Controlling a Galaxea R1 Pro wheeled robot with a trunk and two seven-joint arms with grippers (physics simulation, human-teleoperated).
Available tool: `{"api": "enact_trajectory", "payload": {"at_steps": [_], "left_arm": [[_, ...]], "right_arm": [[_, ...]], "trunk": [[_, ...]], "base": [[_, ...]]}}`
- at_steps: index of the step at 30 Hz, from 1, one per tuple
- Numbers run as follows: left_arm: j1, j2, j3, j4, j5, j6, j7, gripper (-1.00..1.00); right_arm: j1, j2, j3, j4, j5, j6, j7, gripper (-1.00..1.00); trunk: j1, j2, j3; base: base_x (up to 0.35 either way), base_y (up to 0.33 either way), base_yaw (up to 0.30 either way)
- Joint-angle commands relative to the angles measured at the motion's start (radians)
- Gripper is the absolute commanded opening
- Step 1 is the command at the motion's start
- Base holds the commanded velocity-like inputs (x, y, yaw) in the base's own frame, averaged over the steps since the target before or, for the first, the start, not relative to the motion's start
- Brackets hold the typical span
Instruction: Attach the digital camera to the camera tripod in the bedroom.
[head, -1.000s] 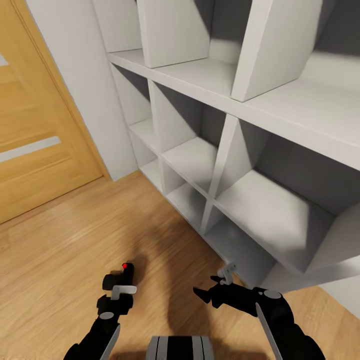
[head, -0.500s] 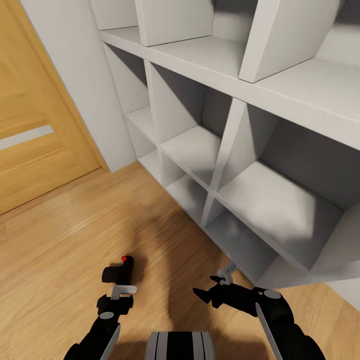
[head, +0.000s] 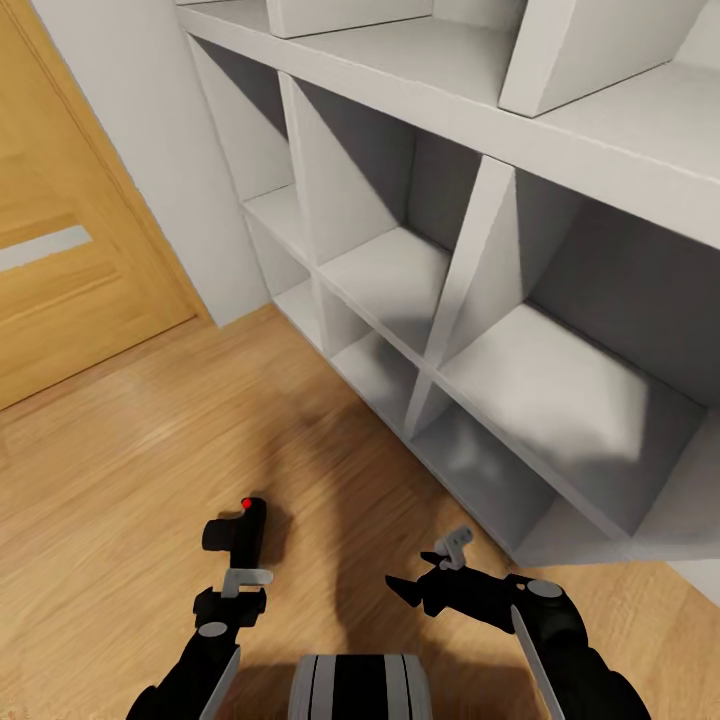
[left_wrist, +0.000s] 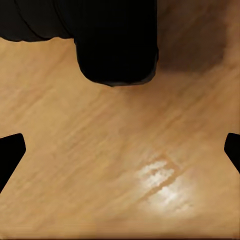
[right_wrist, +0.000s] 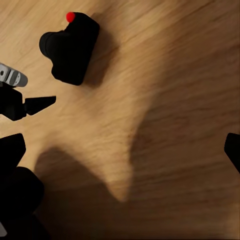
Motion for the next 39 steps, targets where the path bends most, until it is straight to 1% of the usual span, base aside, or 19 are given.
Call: {"api": "enact_trajectory", "payload": {"at_steps": [1, 12, 15, 16, 19, 27, 29, 32, 39], "left_arm": [[0.0, 0.0, -0.003, -0.002, -0.001, 0.006, 0.006, 1.0], [0.0, 0.0, -0.002, -0.008, -0.001, 0.004, 0.007, 1.0], [0.0, 0.0, -0.002, -0.009, -0.001, -0.008, 0.008, 1.0], [0.0, 0.0, -0.001, -0.011, -0.001, -0.026, 0.007, 1.0], [0.0, 0.0, -0.001, -0.012, -0.001, -0.036, 0.007, 1.0], [0.0, 0.0, -0.001, -0.013, -0.001, -0.079, 0.005, 1.0], [0.0, -0.001, -0.001, -0.012, -0.001, -0.108, 0.005, 1.0], [0.0, -0.002, -0.001, -0.01, -0.002, -0.173, 0.005, 1.0], [0.0, -0.003, -0.001, -0.01, -0.006, -0.207, 0.005, 1.0]], "right_arm": [[0.0, 0.0, 0.0, -0.001, 0.006, 0.003, 0.005, 1.0], [0.0, 0.0, 0.0, -0.001, 0.006, 0.003, 0.005, 1.0], [0.0, 0.0, 0.0, -0.001, 0.006, 0.003, 0.005, 1.0], [0.0, -0.001, 0.0, -0.001, 0.008, 0.003, 0.005, 1.0], [0.0, -0.001, 0.0, -0.001, 0.008, 0.003, 0.005, 1.0], [0.0, -0.002, 0.0, -0.001, 0.008, 0.003, 0.005, 1.0], [0.0, -0.002, 0.0, -0.001, 0.008, 0.003, 0.005, 1.0], [0.0, -0.001, 0.0, -0.001, 0.008, 0.003, 0.005, 1.0], [0.0, -0.001, 0.0, -0.001, 0.008, 0.003, 0.005, 1.0]], "trunk": [[0.0, -0.001, -0.005], [0.005, -0.003, -0.047], [0.007, -0.004, -0.059], [0.007, -0.004, -0.063], [0.008, -0.005, -0.074], [0.008, -0.005, -0.074], [0.008, -0.005, -0.074], [0.008, -0.005, -0.074], [0.008, -0.005, -0.074]], "base": [[0.0, 0.0, 0.0], [0.0, 0.0, 0.0], [0.0, 0.0, 0.0], [0.0, 0.0, 0.0], [0.0, 0.0, 0.0], [0.0, 0.0, 0.0], [0.0, 0.0, 0.0], [0.0, 0.0, 0.0], [0.0, 0.0, 0.0]]}}
